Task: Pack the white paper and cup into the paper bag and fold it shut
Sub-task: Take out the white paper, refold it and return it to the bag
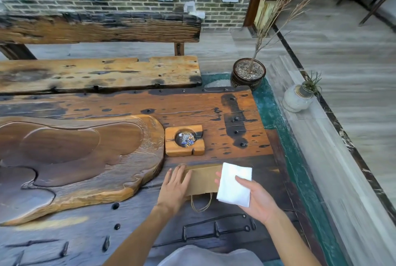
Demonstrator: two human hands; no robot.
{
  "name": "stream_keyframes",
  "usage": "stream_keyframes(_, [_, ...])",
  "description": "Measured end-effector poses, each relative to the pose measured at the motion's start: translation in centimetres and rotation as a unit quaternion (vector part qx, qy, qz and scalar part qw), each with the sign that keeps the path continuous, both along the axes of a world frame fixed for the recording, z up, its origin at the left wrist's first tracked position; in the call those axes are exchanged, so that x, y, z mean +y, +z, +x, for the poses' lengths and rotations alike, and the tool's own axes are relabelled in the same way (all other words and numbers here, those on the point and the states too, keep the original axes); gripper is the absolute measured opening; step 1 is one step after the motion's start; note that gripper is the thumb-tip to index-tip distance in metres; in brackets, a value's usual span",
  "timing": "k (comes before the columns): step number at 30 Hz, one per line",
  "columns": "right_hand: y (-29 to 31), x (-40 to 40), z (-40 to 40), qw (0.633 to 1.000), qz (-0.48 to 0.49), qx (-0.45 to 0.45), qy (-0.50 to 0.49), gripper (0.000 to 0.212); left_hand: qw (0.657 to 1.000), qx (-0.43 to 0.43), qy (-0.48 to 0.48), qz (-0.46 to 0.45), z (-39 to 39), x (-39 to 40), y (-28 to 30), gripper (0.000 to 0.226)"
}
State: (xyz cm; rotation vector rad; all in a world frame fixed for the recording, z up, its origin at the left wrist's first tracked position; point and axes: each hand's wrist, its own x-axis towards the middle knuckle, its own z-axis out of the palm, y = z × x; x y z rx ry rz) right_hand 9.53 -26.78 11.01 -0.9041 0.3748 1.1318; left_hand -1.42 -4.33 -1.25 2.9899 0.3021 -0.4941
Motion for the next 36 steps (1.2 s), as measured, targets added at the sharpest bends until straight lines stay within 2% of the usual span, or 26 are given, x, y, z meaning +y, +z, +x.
stream_keyframes(5, [-0.6, -0.5, 0.3, 1.0, -0.024, -0.009, 0.007, 0.039, 0.997, -0.026, -0.021, -0.062, -0.3, 0.4, 0.1, 0.071])
stream_keyframes(8, [-1.0, -1.0, 0.6, 0.999, -0.045, -0.018, 0.018, 0.042, 0.993, -0.027, -0.042, -0.111, -0.5, 1.2, 0.3, 0.072])
stream_keyframes(14, [-1.5, -2.3, 1.2, 0.995, -0.088, -0.039, 0.011, 0.043, 0.977, 0.04, -0.041, -0.205, -0.1, 2.8, 2.3, 0.07])
stream_keyframes(18, [-1.5, -3.4, 1.2, 0.994, -0.097, -0.06, 0.003, 0.039, 0.961, 0.021, -0.004, -0.276, -0.1, 2.8, 4.0, 0.051])
stream_keyframes(22, [-1.5, -4.2, 0.8, 0.988, -0.125, -0.09, -0.003, 0.034, 0.929, -0.028, 0.097, -0.356, 0.0, 2.9, 4.7, 0.028])
stream_keyframes(26, [-1.0, -4.4, 0.5, 0.97, -0.191, -0.147, 0.041, 0.03, 0.891, -0.045, 0.176, -0.416, 0.8, 3.1, 5.7, 0.033])
stream_keyframes(30, [0.5, -3.3, -0.2, 0.913, -0.266, -0.239, 0.195, 0.026, 0.867, -0.025, 0.227, -0.442, 1.6, 3.2, 6.0, 0.033])
stream_keyframes(33, [2.1, -1.8, -0.8, 0.823, -0.315, -0.318, 0.349, 0.026, 0.873, -0.012, 0.22, -0.436, 1.8, 2.9, 6.4, 0.034])
stream_keyframes(36, [3.6, 0.3, -1.7, 0.741, -0.318, -0.383, 0.451, 0.02, 0.869, 0.005, 0.217, -0.445, 1.7, 2.5, 6.9, 0.033])
